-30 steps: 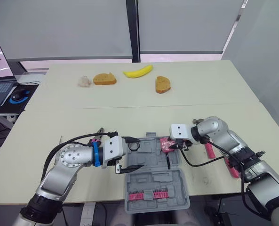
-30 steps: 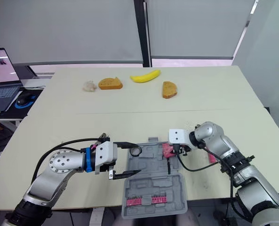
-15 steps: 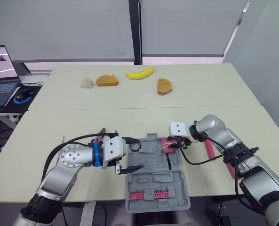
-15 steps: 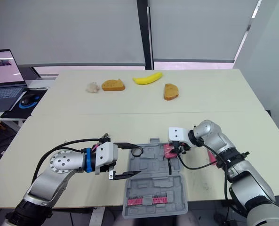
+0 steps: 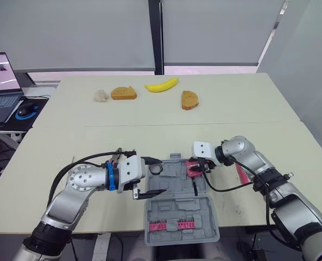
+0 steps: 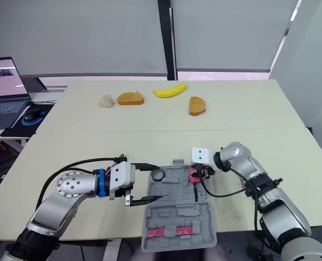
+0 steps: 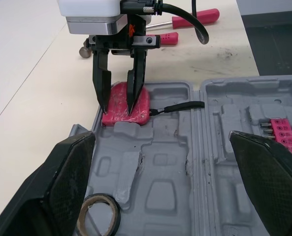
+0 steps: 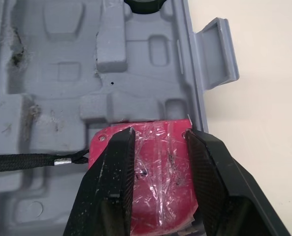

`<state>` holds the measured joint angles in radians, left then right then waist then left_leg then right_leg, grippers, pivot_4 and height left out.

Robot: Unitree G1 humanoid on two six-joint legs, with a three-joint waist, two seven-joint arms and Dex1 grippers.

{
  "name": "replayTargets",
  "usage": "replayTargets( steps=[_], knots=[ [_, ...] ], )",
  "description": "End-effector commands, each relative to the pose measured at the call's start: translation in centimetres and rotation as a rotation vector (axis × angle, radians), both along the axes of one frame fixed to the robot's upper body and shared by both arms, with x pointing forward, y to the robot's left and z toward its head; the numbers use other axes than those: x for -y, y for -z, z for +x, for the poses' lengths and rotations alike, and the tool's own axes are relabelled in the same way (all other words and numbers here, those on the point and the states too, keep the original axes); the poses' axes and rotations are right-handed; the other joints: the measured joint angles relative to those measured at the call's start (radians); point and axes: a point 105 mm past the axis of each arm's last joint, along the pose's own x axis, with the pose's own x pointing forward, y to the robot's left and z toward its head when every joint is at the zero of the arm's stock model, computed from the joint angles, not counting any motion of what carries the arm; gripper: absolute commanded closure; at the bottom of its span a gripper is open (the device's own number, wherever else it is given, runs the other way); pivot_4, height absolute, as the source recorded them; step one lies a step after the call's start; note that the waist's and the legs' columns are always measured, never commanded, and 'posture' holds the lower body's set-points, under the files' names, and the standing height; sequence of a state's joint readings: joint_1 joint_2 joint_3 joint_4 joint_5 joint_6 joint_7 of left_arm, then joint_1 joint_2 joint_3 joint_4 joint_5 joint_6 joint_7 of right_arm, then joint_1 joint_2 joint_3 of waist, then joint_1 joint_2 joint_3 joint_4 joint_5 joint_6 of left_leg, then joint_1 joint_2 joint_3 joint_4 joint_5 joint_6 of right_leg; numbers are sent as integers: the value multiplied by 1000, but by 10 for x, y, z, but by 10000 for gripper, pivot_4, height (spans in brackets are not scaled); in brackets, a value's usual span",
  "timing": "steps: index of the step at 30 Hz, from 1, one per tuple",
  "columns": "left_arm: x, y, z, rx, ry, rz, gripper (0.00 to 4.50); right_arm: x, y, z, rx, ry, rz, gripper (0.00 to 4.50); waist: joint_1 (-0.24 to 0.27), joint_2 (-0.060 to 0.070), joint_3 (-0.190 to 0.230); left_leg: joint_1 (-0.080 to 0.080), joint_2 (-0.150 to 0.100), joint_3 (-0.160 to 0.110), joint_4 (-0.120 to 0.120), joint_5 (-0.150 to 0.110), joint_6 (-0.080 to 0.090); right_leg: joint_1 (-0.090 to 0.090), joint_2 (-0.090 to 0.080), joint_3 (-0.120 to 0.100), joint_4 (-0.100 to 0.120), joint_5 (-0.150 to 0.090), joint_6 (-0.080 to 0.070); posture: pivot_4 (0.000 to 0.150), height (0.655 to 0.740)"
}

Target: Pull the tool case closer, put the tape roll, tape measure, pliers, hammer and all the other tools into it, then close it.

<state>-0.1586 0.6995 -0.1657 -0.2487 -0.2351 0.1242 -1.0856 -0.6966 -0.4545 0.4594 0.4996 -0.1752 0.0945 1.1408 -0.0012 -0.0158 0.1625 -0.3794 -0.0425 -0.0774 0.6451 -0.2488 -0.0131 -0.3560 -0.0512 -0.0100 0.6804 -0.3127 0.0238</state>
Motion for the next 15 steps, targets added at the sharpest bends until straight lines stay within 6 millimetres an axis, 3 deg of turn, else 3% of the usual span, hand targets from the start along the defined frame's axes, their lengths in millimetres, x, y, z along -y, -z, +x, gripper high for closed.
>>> replayTargets(
  steps=[1,3,11,15],
  knots=[
    [-4,-11,5,35,2,-5,0,15,21,-7,-38,69,-54,27689,0,0,0,0,0,0,0,0,0,0,0,0,0,0,0,1500,7400],
    [-3,-11,6,41,6,-7,0,11,14,-7,-3,50,-18,27689,-1,0,0,0,0,0,0,0,0,0,0,0,0,0,0,1500,7400],
    [-2,-10,8,43,6,-13,0,-7,-55,-18,95,-1,268,27689,-4,2,3,-6,0,1,0,0,0,-6,0,1,0,0,0,1500,7400],
    [-1,-10,8,43,11,-16,0,-3,-78,-22,164,15,355,27689,-6,2,3,-15,0,0,0,0,0,-15,0,0,1,0,0,1500,7400]
  ],
)
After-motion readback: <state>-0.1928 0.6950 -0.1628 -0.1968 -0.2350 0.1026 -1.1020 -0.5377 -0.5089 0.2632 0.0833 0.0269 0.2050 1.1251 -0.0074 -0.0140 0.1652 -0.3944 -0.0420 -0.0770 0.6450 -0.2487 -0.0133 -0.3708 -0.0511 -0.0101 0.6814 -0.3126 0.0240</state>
